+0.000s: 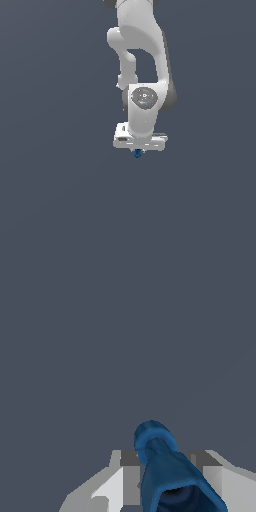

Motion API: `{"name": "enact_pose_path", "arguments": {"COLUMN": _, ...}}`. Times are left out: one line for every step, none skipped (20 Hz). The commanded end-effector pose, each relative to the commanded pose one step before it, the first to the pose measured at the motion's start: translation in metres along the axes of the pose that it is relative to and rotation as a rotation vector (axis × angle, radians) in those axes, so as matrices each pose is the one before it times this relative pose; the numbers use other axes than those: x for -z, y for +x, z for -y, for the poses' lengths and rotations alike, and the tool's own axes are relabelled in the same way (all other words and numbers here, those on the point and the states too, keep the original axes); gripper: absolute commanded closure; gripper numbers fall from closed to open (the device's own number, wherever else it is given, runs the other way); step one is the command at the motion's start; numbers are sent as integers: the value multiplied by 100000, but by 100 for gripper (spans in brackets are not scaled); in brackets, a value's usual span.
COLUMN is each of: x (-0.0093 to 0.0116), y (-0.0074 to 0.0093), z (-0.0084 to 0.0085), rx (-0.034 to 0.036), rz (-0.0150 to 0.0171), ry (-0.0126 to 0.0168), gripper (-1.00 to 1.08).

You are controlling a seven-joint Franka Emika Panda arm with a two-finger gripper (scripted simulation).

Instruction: Pick up the object and move it to a goal position.

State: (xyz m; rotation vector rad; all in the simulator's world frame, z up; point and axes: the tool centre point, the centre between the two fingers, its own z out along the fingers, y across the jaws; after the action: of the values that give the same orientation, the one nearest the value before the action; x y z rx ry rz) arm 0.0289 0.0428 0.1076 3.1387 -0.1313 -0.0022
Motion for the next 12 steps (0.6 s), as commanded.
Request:
{"name": "enact_pose_path", "arguments": {"x": 1861, "y": -966, "z": -1422, "rx": -86, "rz": -119, "ry": 3, "gripper": 108}}
{"name": "enact_pose_path", "arguments": {"x": 759, "y": -404, "z": -571, "rx": 0, "rz": 0, "ry": 0, "gripper": 108}}
{"name": "enact_pose_path", "arguments": {"x": 767, "y": -407, "z": -576, "rx": 0, "rz": 0, "ry": 0, "gripper": 108}}
{"name": "enact_pose_path", "arguments": {"x": 776, "y": -410, "z": -581, "rx": 0, "rz": 0, "ry": 0, "gripper": 108}}
{"name": "enact_pose_path", "arguments": {"x": 784, "y": -413, "z": -586, "rx": 0, "rz": 0, "ry": 0, "gripper": 108}}
{"name": "enact_pose_path", "arguments": {"x": 801, "y": -417, "z": -601, "rx": 2, "rz": -5, "ry": 69, "gripper": 108}}
{"name": "enact_pose_path", "arguments": {"x": 804, "y": -419, "z": -598, "rx": 0, "rz": 0, "ry": 0, "gripper": 108}}
{"name": "enact_pose_path", "arguments": {"x": 815, "y": -423, "z": -605, "rx": 0, "rz": 0, "ry": 0, "gripper": 108}}
{"name": "enact_pose_path", "arguments": {"x": 826, "y": -426, "z": -612, "rx": 0, "rz": 0, "ry": 0, "gripper": 108}}
{"name": "enact_pose_path", "arguments": {"x": 842, "y": -430, "z": -637, "rx": -6, "rz": -1, "ry": 69, "gripper": 108}}
{"name": "enact_pose_path", "arguments": {"x": 853, "y": -434, "z": -628, "rx": 0, "rz": 0, "ry": 0, "gripper": 108}}
{"name": "enact_pose_path", "arguments": {"x": 868, "y": -439, "z": -638, "rx": 0, "rz": 0, "ry": 0, "gripper": 108}}
